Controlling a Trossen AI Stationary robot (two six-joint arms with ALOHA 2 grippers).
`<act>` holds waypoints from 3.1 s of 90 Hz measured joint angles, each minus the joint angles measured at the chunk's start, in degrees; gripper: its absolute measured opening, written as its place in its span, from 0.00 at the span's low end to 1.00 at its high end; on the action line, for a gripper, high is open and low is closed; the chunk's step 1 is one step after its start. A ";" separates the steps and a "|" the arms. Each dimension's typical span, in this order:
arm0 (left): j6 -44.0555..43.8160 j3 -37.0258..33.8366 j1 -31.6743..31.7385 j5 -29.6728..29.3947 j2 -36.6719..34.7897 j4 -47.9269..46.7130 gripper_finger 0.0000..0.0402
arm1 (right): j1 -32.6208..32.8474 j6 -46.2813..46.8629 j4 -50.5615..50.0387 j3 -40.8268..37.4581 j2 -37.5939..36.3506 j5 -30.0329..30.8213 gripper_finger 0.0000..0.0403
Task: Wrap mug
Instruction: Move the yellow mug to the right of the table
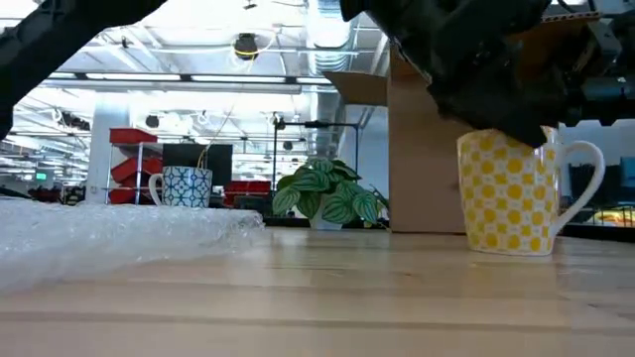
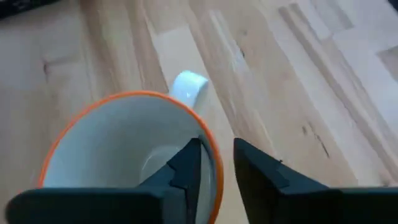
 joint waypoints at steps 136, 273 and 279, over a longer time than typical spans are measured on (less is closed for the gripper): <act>-14.84 -92.79 -12.34 -24.46 -71.95 58.83 0.42 | -0.02 1.50 5.12 0.07 0.03 1.95 0.00; -17.97 -99.48 -16.00 -25.80 -78.10 59.65 0.42 | 50.08 7.49 -57.85 75.23 87.49 23.83 0.36; -18.37 -99.48 -16.00 -25.80 -77.85 59.56 0.42 | 48.63 7.48 -61.30 75.58 89.63 23.49 0.41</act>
